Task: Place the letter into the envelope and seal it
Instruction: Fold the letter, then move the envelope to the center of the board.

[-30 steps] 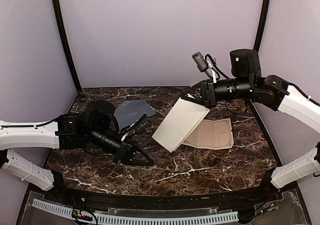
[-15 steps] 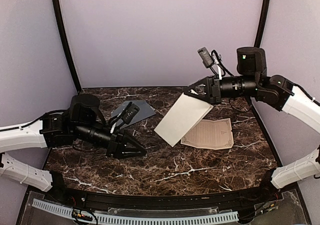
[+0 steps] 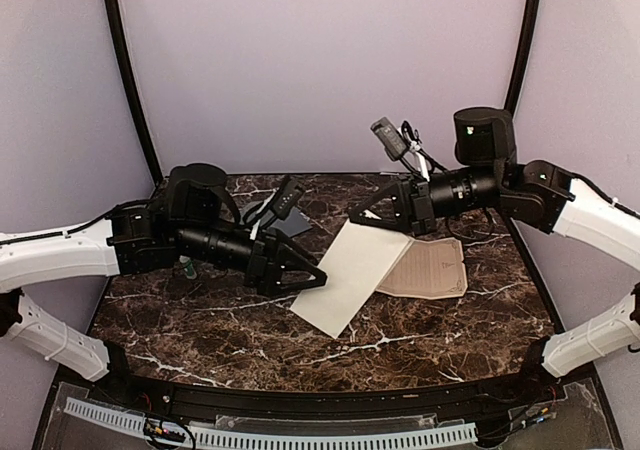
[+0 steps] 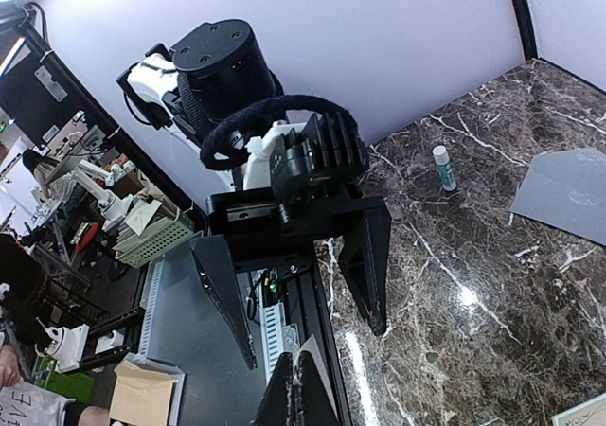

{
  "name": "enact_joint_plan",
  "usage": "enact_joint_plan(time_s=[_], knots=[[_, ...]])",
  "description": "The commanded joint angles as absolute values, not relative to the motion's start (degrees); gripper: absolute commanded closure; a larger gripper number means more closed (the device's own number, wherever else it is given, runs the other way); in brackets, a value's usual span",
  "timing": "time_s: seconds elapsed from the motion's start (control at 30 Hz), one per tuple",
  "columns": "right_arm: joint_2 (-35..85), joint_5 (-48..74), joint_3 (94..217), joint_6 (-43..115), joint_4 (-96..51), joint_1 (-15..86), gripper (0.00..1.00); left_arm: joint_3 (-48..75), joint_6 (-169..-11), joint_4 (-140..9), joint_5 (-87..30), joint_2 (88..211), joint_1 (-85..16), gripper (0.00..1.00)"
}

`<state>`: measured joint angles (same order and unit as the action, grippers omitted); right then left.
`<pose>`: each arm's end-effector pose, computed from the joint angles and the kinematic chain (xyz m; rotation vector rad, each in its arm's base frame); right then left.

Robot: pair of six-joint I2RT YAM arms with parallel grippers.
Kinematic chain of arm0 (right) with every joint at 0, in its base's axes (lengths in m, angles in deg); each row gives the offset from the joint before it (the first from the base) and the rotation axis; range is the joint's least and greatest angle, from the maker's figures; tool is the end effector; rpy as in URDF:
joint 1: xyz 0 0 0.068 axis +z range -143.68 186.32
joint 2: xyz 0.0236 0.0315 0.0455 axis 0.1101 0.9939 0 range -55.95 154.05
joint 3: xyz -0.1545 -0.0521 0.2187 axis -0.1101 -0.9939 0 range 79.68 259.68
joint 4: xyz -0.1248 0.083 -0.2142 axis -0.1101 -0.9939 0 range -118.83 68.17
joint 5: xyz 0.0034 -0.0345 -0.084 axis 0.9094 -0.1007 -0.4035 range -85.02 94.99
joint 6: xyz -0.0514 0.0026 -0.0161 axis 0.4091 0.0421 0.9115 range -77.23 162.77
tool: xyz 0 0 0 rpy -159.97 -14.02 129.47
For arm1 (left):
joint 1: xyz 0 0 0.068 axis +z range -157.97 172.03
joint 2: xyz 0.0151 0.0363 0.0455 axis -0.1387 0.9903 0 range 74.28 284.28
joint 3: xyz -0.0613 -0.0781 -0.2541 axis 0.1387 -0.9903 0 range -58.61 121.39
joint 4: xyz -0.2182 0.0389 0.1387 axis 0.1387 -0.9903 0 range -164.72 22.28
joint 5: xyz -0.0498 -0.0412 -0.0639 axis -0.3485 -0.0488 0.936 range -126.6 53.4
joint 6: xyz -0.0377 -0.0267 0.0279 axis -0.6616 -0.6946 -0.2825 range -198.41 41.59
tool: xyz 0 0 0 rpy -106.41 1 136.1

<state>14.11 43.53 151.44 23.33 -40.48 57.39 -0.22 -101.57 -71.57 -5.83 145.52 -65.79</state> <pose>0.1527 0.2243 0.3992 -1.0476 1.7902 1.4318 0.1376 -0.2531 0.3373 1.0131 1.8356 -1.4219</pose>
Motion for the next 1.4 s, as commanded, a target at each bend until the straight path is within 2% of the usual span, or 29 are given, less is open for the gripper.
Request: enact_joint_plan(time_s=[0.0,0.03,0.1,0.17,0.33,0.57,0.67,0.7,0.8,0.87,0.97,1.03,1.13,1.37], knots=[[15.9,45.8,151.3,23.0,-37.2,58.5,1.0,0.8,-102.7,-65.5,0.3,145.8,-66.3,0.15],[16.3,46.0,151.3,23.1,-37.2,58.6,1.0,1.0,-102.7,-65.5,0.6,146.4,-66.5,0.15],[17.0,46.2,151.6,23.3,-37.3,58.7,1.0,1.2,-103.0,-65.2,1.4,146.9,-66.7,0.22],[17.2,46.1,151.7,23.4,-37.1,58.7,1.0,1.0,-103.5,-64.4,2.2,147.3,-66.8,0.39],[17.3,46.0,151.8,23.5,-36.6,58.7,1.0,1.0,-104.2,-63.7,3.1,148.2,-67.0,0.54],[17.3,45.1,151.7,23.5,-36.4,58.7,1.0,1.2,-104.4,-64.1,2.3,148.7,-67.3,0.93],[16.4,42.9,151.6,22.9,-36.2,58.7,1.0,-0.1,-104.9,-63.3,-0.9,147.6,-67.3,1.0],[15.9,42.2,151.5,22.4,-36.1,58.5,0.95,-0.3,-105.3,-63.0,-2.4,147.2,-67.3,1.0],[13.5,39.5,150.1,20.9,-34.9,58.0,0.65,-2.3,-107.7,-60.1,-4.8,146.0,-67.3,1.0],[11.2,37.6,147.9,19.5,-32.8,57.3,0.41,-4.1,-109.6,-57.0,-6.7,144.6,-67.3,1.0],[7.4,34.2,144.3,17.0,-29.4,55.8,0.2,-6.2,-112.6,-54.0,-10.7,142.2,-67.3,1.0],[4.9,30.0,141.7,15.6,-28.1,55.4,0.13,-6.9,-113.8,-52.6,-12.7,140.8,-67.2,1.0],[1.7,23.9,136.7,12.1,-22.7,55.2,0.1,-7.9,-115.3,-50.4,-16.3,139.0,-67.2,1.0],[-1.3,25.8,127.0,3.7,-9.9,56.2,0.08,-7.0,-119.4,-48.0,-16.7,138.9,-67.2,1.0]])
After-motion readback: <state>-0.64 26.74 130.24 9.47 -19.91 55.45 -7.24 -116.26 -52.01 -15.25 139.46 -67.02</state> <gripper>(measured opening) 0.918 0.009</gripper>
